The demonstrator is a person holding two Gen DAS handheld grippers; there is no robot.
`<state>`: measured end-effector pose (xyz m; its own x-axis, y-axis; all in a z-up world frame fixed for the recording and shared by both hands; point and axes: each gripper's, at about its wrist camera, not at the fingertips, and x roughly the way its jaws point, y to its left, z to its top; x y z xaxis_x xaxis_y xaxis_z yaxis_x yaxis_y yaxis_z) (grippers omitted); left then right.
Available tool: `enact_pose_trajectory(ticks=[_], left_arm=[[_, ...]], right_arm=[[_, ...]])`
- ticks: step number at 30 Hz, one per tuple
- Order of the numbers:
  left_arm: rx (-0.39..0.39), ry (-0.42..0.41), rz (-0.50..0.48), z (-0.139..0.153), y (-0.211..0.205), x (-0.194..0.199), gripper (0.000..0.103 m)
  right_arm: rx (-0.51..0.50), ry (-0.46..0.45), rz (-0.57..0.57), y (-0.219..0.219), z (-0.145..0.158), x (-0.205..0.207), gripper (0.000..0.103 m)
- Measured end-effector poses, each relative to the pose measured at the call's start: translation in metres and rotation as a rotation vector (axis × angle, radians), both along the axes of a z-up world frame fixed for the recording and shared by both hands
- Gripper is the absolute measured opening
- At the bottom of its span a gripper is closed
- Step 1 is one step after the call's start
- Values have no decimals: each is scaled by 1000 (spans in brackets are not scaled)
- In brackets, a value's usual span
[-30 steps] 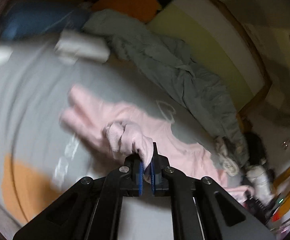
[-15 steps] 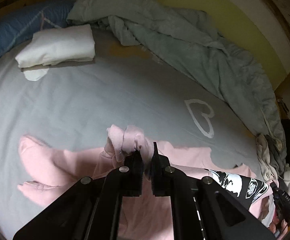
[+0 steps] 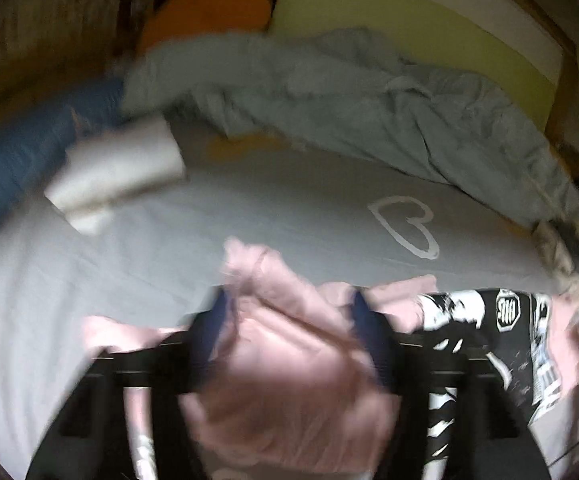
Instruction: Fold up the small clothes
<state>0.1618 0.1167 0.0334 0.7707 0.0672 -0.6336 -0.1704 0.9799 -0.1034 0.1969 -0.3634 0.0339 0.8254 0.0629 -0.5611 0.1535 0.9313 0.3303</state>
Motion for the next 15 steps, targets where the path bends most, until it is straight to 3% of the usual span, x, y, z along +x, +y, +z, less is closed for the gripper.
enact_pose_trajectory(ticks=[5,8,11,13,15], left_arm=[[108,-130,-29,19,-17,-31,85],[114,-137,-76,18,-30,-37,85],[45,-105,-173,1,-42,-33,85],[-46,-10,-238,-22,-47,-21,83],[-12,68,-196,-44,-50,-11,75]], right_arm=[[-105,-70,221,59,14,-26,64],[-151,-61,423,111,3,-37,64],[-250,-5,532,156,-20,-42,64],[-313,33,588,175,-35,-44,64],[-379,70,558,177,-48,-42,64]])
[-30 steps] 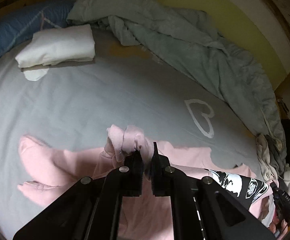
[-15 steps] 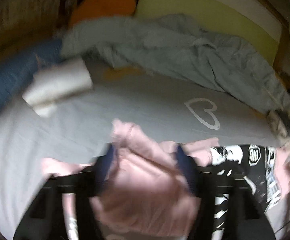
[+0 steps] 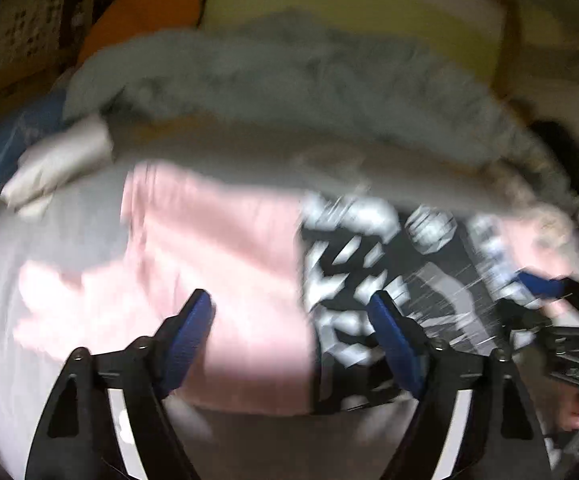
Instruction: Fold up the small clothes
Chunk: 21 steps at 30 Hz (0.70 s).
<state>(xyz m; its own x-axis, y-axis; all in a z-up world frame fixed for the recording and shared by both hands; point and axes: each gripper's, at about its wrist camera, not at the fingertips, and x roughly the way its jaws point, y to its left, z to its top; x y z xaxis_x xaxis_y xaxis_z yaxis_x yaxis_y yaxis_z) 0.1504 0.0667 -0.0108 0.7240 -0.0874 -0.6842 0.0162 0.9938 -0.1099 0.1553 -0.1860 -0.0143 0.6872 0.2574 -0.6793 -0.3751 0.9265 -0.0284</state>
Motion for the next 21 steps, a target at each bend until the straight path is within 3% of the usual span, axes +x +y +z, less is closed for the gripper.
enact_pose_trajectory(ticks=[4,6,11,15,18,19,21], left_arm=[[52,28,14,-14,-1,1,75],[92,23,15,-18,-4,-5,75],[87,20,34,-18,-2,-7,76],[64,24,59,-20,-2,-24,76],[38,-11,79,-18,1,-43,76],[25,-23,94,-16,4,-48,76],[-25,-32,139,-11,18,-55,78]], right_arm=[[95,132,-23,-19,-21,14,64],[124,156,-17,-23,-23,18,64],[107,142,-12,-22,-20,15,65],[177,68,17,-22,-4,1,65],[65,146,54,-4,-17,5,67],[5,153,57,3,-25,5,67],[-21,118,49,6,-24,0,68]])
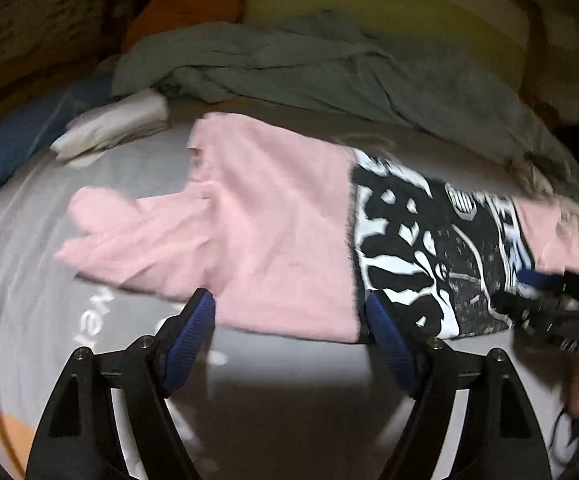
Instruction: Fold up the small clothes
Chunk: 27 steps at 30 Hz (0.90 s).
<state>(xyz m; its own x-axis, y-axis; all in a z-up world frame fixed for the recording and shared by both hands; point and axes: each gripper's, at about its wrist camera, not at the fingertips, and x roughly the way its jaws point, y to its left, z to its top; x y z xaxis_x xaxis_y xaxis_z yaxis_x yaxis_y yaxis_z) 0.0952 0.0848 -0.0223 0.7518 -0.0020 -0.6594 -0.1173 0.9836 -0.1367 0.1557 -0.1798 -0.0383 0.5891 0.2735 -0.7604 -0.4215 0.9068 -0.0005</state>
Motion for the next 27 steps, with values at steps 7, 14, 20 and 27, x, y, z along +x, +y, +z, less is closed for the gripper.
enact_pose_trajectory(ticks=[7,14,20,27], left_arm=[[-346,-20,239,1,84,-10,81],[-511,-50,258,-10,125,15,81],[-449,-114,222,-4,130,36,6],[-320,-335,-148,79,44,17,6]], right_arm=[[91,-7,-23,-9,1,-1,70],[92,-12,-30,-10,3,-3,70],[111,-23,-54,-20,13,-2,70],[202,-145,-193,-71,62,2,70]])
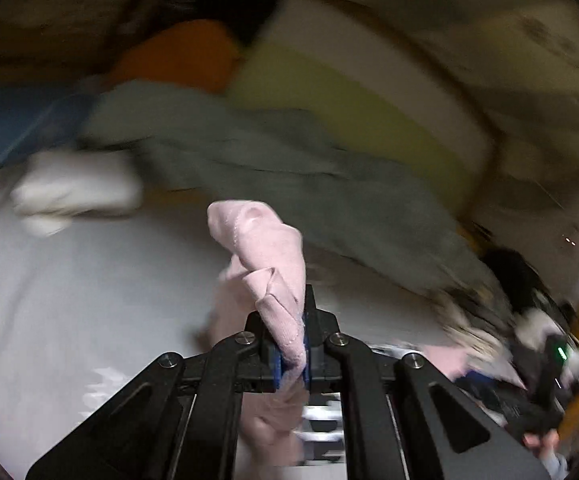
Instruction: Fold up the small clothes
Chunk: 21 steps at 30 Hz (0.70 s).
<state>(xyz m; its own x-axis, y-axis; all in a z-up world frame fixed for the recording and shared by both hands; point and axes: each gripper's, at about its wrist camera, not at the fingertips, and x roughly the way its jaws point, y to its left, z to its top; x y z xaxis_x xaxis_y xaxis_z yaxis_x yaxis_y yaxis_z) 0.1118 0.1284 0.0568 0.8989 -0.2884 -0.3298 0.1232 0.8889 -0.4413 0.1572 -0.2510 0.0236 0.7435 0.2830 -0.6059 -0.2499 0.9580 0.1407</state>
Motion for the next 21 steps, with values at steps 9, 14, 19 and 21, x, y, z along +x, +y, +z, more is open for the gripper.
enact_pose_trajectory(ticks=[9,14,19,21], left_arm=[[47,157,-264,-45,-132,37,7],[52,294,-348,-80,-160,44,32],[80,195,-374,-58,-162,5,49],[82,184,-311,-49,-149,-1,49]], right_arm=[[96,-27,-175,-66,31,6,71],[118,-10,-176,-77,30,8,71],[107,-5,-148,-70,25,7,71],[124,1,-113,-60,20,5,71]])
